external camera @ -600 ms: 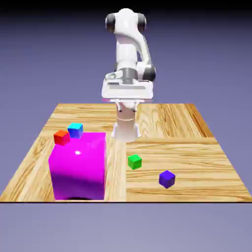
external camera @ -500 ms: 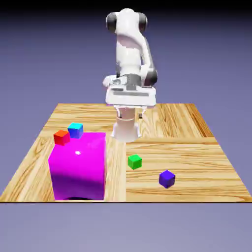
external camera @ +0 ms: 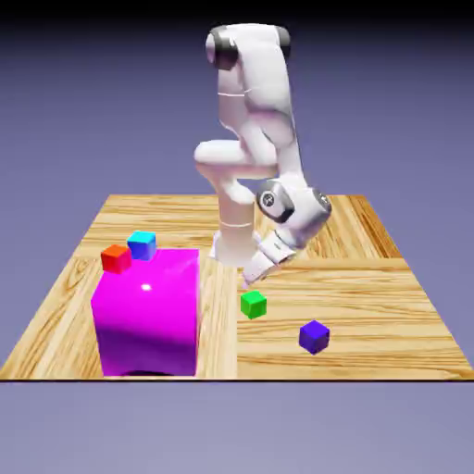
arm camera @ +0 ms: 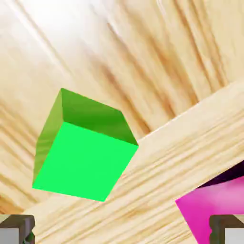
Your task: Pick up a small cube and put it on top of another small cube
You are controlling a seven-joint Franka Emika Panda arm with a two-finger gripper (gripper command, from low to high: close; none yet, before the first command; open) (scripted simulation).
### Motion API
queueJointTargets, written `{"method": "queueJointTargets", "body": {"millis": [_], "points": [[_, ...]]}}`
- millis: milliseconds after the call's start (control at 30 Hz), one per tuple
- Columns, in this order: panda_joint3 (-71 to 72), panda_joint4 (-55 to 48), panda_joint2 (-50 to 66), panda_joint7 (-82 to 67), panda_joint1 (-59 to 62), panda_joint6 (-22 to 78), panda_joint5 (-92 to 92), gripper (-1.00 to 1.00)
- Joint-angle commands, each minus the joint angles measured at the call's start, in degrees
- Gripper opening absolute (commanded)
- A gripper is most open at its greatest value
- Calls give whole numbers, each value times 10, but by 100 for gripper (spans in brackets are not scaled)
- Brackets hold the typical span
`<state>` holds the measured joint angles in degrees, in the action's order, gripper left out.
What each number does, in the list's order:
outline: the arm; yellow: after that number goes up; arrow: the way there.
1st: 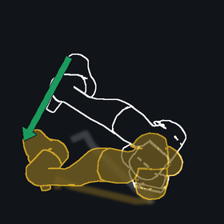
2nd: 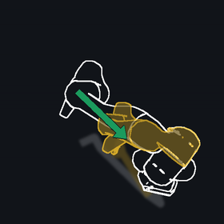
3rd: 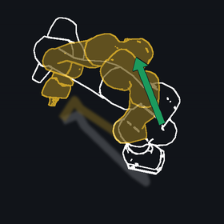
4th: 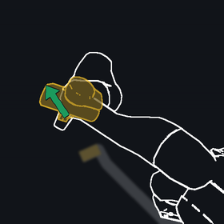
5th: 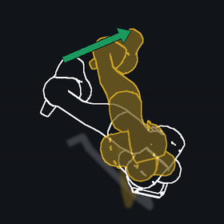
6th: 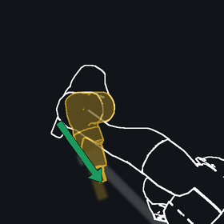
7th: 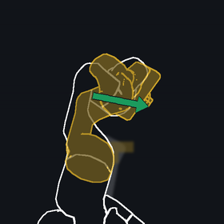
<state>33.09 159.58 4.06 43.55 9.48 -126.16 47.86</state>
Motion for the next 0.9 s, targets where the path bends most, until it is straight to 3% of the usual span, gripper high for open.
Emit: {"method": "queueJointTargets", "body": {"millis": [0,467,700,733,867], "points": [[17,-1,19,1,7,25,25,0],[258,-11,287,9,82,373,373,0],[139,-31,347,29,75,372,494,0],[139,-31,347,29,75,372,494,-100],[202,-20,315,18,79,373,431,-100]]}}
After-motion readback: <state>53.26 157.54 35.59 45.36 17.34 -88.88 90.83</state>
